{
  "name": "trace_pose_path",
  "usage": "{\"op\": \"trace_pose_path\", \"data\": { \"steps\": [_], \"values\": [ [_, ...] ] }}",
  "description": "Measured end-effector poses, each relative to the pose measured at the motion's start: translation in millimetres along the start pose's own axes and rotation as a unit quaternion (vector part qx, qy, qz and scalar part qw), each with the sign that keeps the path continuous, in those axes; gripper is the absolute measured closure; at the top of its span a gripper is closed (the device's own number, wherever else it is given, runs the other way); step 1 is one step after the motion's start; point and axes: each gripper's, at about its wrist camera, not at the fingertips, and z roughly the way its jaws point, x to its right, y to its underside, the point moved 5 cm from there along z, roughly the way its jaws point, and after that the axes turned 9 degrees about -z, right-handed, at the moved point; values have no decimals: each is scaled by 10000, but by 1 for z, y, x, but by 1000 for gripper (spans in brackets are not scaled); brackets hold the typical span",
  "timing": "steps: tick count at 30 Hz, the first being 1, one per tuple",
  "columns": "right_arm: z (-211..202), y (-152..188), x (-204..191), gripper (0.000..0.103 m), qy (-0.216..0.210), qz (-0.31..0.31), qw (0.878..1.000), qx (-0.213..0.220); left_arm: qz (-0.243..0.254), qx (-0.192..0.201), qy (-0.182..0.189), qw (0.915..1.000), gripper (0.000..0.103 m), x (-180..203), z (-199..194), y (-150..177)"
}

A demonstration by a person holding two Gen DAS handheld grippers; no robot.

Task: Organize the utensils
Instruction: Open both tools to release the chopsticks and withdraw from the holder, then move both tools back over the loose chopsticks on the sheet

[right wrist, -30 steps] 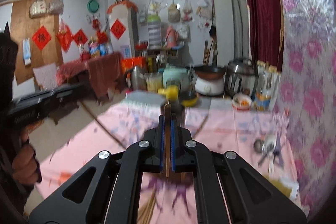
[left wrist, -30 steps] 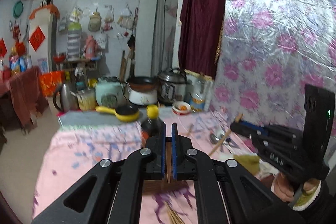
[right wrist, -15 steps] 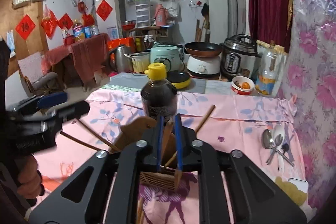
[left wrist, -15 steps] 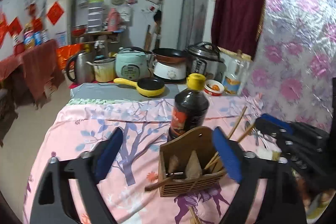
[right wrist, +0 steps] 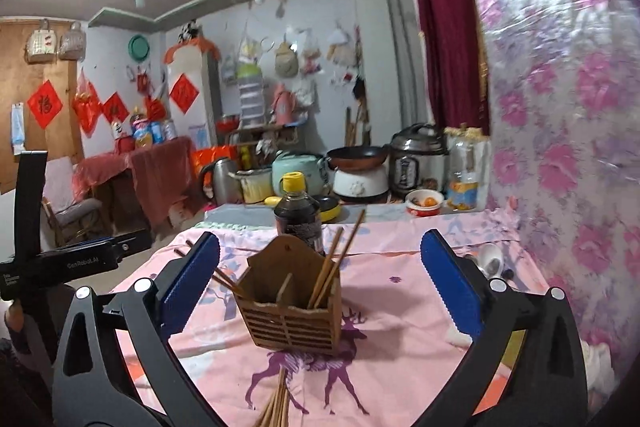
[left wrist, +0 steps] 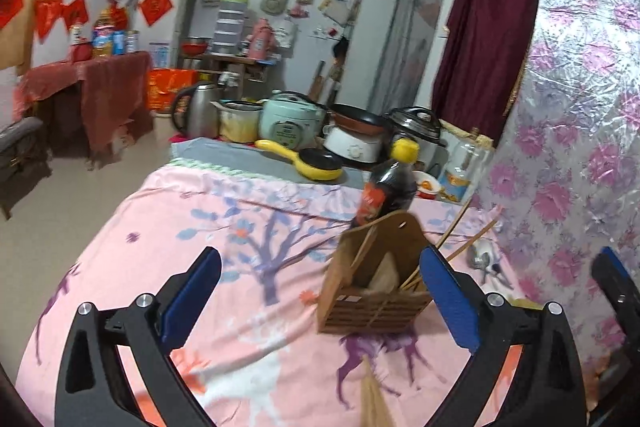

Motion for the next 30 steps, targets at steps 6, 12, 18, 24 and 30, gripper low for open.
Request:
{"op": "trace_pose_path", "data": {
  "steps": [6,12,18,24,30],
  "values": [
    [-36,43,-3,6,-66,408,9989,-240,-9,-201,-443,9988,5,-25,-25,64],
    [-62,106,6,6,344,894,9926,-753,56,-606,-630,9962,5,-40,-45,143],
    [-73,167,2,6,313,938,9847,-1434,282,-959,-607,9931,5,-49,-72,219],
    [-83,185,8,6,463,751,9843,-1531,912,-1068,-553,9885,5,-37,-82,263],
    [-90,201,17,6,584,666,9833,-1588,1866,-1320,-444,9725,5,-9,-69,298]
  ]
}}
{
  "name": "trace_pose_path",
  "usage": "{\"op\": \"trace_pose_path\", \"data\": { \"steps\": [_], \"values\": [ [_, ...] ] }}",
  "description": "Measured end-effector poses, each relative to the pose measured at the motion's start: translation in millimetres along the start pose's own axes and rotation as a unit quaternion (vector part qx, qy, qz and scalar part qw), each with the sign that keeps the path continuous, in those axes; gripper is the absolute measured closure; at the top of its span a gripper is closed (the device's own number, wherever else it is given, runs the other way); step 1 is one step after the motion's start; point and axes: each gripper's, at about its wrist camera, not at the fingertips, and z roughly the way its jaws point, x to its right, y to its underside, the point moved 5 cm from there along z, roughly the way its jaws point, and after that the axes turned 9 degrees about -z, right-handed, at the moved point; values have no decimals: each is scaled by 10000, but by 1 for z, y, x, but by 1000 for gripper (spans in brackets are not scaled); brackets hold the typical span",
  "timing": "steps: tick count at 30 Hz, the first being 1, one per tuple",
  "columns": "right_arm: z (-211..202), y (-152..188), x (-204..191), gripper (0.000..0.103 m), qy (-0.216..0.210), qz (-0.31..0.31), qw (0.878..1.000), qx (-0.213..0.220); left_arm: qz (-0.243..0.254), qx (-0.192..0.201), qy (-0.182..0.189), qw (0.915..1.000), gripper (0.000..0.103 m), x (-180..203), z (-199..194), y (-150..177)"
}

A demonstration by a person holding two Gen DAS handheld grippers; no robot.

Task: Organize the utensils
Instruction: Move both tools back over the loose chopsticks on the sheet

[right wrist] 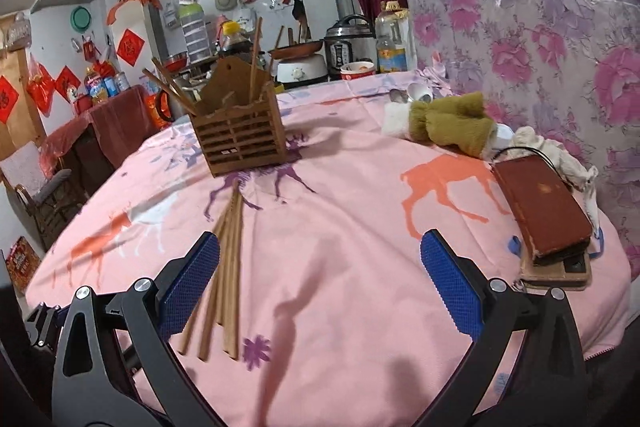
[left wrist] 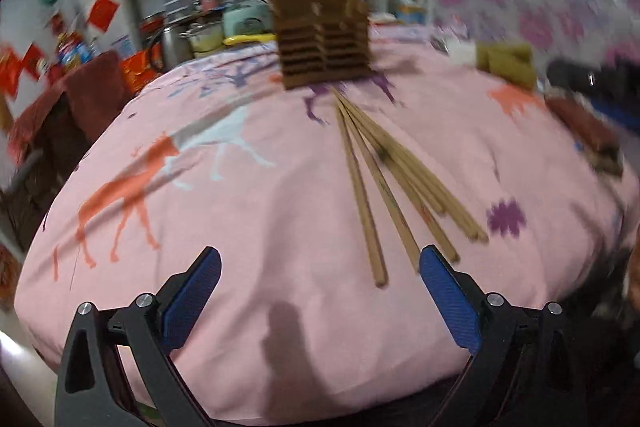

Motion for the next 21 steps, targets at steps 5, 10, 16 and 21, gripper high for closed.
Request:
{"op": "trace_pose_path", "data": {
  "steps": [5,10,16,21],
  "values": [
    [10,10,6,6,-52,65,9998,-195,-162,-421,213,9988,5,-6,20,10],
    [6,13,-2,6,-133,-236,9995,-157,-646,-353,-55,9973,4,-39,31,8],
    [12,44,-38,6,-402,-1657,9843,-464,-1286,12,-625,9897,4,-91,38,3],
    [18,69,-70,6,-509,-2651,9602,-721,-1310,175,-723,9886,4,-90,37,3]
  ]
}}
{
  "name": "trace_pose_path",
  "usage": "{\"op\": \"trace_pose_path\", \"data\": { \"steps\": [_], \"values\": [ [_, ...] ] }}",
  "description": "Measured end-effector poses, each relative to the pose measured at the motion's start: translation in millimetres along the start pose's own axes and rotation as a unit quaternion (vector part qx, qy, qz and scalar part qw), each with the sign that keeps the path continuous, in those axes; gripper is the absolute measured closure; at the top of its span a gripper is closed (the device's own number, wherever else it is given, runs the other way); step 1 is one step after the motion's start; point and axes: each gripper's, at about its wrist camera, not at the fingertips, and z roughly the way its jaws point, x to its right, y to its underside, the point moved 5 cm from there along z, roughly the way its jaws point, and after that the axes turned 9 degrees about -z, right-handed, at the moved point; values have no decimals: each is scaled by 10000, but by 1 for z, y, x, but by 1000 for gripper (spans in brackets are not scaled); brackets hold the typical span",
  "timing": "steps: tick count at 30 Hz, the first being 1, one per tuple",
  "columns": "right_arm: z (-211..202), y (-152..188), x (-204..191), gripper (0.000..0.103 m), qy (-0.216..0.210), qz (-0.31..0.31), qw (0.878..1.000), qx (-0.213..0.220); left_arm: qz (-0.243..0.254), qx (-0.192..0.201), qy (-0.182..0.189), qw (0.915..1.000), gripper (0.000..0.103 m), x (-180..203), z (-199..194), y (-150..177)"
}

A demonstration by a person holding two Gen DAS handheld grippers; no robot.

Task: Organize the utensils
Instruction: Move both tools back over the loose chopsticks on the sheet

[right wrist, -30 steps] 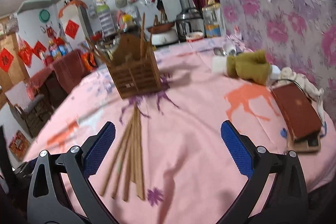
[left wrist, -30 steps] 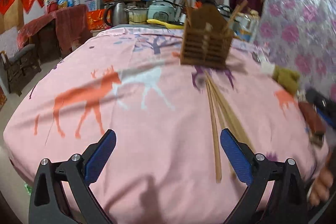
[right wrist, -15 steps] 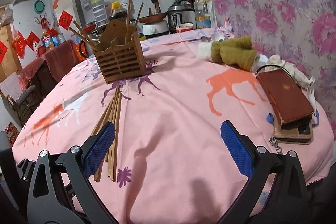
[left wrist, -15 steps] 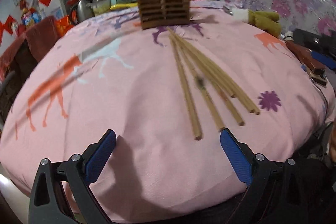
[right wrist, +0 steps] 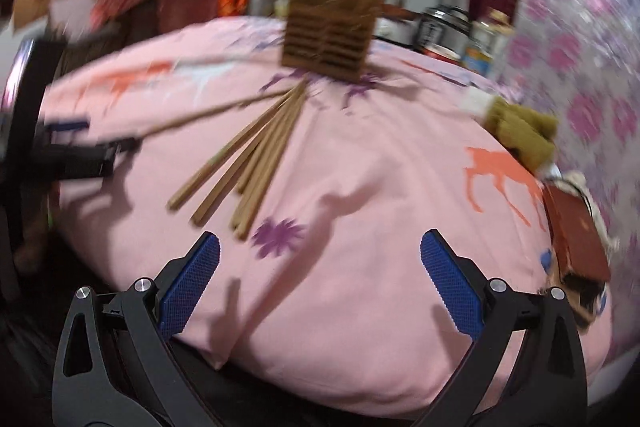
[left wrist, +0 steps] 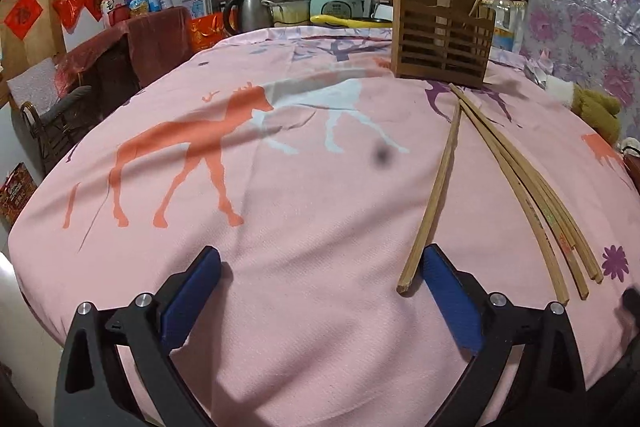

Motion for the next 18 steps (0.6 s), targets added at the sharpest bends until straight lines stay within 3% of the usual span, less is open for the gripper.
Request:
{"op": "trace_pose_path", "data": {
  "steps": [9,13,15,16,18],
  "values": [
    [19,-2,6,6,227,26,9996,-189,-12,58,-11,10000,4,1,-1,1],
    [33,7,59,6,1290,741,9877,-477,-12,58,-11,10000,4,1,-1,1],
    [25,12,80,7,957,1439,9841,-411,-13,59,-11,10000,4,1,-1,1],
    [13,10,84,7,659,1701,9831,-115,-14,59,-12,10000,4,1,-1,1],
    [-2,2,77,7,506,1584,9857,260,-13,62,-12,10000,4,1,-1,1]
  ]
}}
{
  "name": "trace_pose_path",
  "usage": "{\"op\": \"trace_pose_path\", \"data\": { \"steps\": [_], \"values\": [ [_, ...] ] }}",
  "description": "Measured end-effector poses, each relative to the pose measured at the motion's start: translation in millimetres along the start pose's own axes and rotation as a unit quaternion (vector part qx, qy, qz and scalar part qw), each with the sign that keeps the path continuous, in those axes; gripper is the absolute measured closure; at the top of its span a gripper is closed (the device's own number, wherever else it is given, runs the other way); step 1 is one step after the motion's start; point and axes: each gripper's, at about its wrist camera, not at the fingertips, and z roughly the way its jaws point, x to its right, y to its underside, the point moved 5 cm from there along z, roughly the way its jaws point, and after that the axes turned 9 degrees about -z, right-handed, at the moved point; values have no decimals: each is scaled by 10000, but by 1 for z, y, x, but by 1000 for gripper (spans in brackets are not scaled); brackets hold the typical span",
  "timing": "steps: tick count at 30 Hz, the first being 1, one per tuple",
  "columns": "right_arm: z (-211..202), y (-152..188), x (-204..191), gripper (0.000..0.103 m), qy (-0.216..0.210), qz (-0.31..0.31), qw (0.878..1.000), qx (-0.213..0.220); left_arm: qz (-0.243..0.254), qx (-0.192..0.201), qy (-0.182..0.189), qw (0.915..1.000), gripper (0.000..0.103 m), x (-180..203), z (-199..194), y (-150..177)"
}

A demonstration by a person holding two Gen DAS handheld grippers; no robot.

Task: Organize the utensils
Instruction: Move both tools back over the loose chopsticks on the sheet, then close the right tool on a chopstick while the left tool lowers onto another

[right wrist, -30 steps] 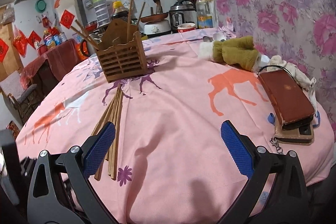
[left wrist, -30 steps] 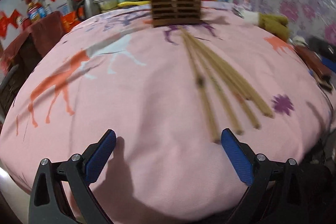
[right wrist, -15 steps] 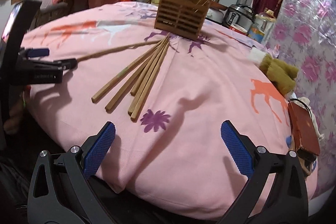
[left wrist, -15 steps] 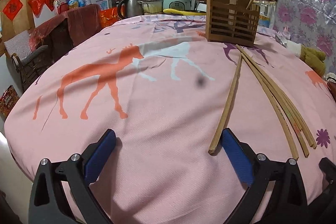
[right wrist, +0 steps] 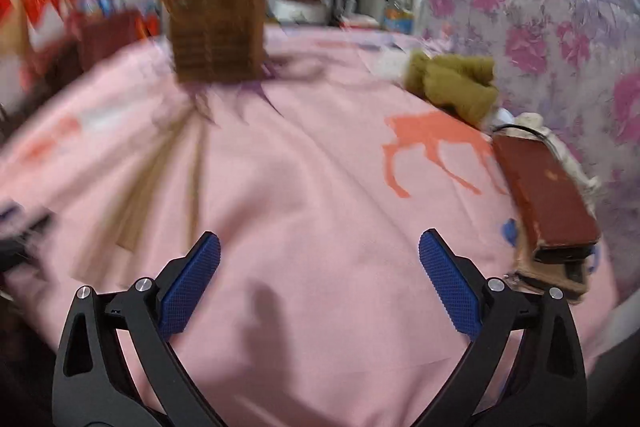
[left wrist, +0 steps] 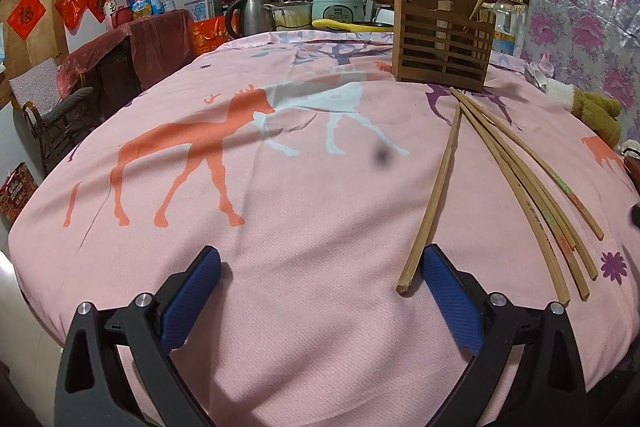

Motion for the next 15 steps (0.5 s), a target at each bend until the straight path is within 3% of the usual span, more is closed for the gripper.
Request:
{"op": "trace_pose_path", "data": {
  "steps": [3,6,8,11,15],
  "values": [
    [-14,0,-30,8,-231,-637,9971,331,-1,-4,0,10000,4,0,0,0],
    [-10,3,-45,26,-341,-918,9949,246,0,-3,0,10000,4,0,0,0],
    [-6,3,-47,41,-483,-890,9947,172,-1,-2,1,10000,4,0,0,0],
    [-1,-1,-46,53,-781,-741,9941,145,-2,-1,0,10000,4,0,0,0],
    [14,-6,-49,63,-1319,-453,9902,-30,-3,-2,0,10000,4,0,0,0]
  ]
}}
